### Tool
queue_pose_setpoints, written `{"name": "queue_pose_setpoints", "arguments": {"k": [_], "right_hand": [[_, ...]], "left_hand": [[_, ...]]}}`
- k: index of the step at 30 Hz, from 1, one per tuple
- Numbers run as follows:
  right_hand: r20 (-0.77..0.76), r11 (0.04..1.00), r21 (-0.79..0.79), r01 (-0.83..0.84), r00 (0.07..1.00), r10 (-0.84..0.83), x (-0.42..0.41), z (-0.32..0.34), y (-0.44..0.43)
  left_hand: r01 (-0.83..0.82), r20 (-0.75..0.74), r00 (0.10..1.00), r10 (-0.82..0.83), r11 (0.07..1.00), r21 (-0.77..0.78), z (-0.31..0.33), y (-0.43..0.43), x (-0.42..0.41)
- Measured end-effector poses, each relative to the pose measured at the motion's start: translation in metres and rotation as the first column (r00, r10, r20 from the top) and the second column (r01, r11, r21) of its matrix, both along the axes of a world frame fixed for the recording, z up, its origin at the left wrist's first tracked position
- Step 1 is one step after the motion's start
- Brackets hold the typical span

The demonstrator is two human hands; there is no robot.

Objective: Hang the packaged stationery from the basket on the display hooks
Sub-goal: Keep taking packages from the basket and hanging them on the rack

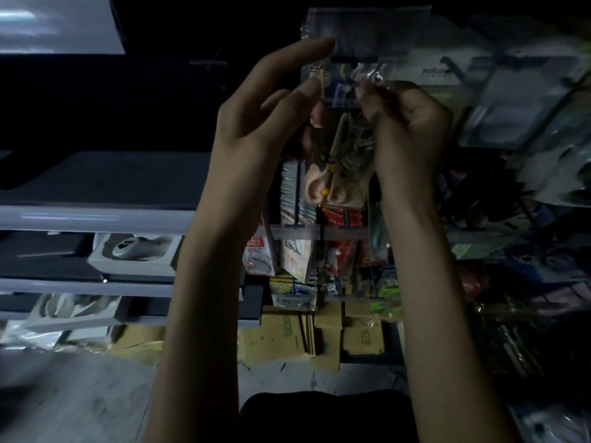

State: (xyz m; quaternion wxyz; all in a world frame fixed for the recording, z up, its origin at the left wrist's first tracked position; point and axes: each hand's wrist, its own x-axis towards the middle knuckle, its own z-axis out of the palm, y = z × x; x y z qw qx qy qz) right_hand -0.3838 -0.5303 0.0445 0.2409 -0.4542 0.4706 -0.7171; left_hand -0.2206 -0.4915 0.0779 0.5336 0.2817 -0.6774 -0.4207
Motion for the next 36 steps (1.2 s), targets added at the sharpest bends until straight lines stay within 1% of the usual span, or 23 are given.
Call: {"name": "queue_pose_setpoints", "arguments": {"k": [5,9,11,15,18,21,24,27,32,36], "right_hand": [[-0.005,1.000,-0.015,-0.011,1.000,0.010,-0.001,-0.003,-0.002],[-0.097,0.999,-0.039,-0.002,0.995,-0.002,-0.002,-0.003,-0.003],[-0.131,1.000,-0.025,0.001,0.991,-0.005,-0.003,-0.003,-0.004],[-0.067,1.000,0.016,-0.006,0.998,0.007,-0.006,-0.003,-0.008],[-0.059,1.000,0.015,-0.018,0.998,0.018,-0.009,-0.005,-0.008],[-0.055,0.998,0.034,-0.047,0.997,0.048,-0.011,-0.006,-0.006],[-0.027,0.996,0.055,-0.070,0.997,0.072,-0.012,-0.005,-0.007],[-0.026,0.996,0.064,-0.065,0.997,0.066,-0.011,-0.003,-0.007],[-0.143,0.993,0.115,-0.041,0.988,0.058,-0.014,-0.002,0.000],[-0.232,0.971,0.226,0.076,0.973,-0.022,-0.016,-0.016,0.009]], "left_hand": [[0.025,-0.011,1.000,-0.026,0.999,-0.026,-0.004,0.000,-0.001],[-0.004,-0.055,0.998,0.001,0.998,-0.057,-0.007,0.002,-0.001],[-0.015,-0.070,0.997,0.011,0.997,-0.069,-0.007,0.004,0.000],[-0.057,-0.072,0.996,0.053,0.996,-0.062,-0.008,0.007,0.002],[-0.109,-0.060,0.992,0.108,0.994,-0.016,-0.017,0.013,0.005],[-0.160,-0.020,0.987,0.162,0.985,0.060,-0.038,0.010,0.008],[-0.262,0.020,0.965,0.261,0.963,0.064,-0.066,-0.006,0.004],[-0.348,-0.002,0.937,0.351,0.932,0.104,-0.086,-0.022,-0.005],[-0.342,-0.003,0.936,0.352,0.912,0.225,-0.103,-0.034,-0.016],[-0.320,0.004,0.945,0.328,0.920,0.227,-0.103,-0.029,-0.023]]}}
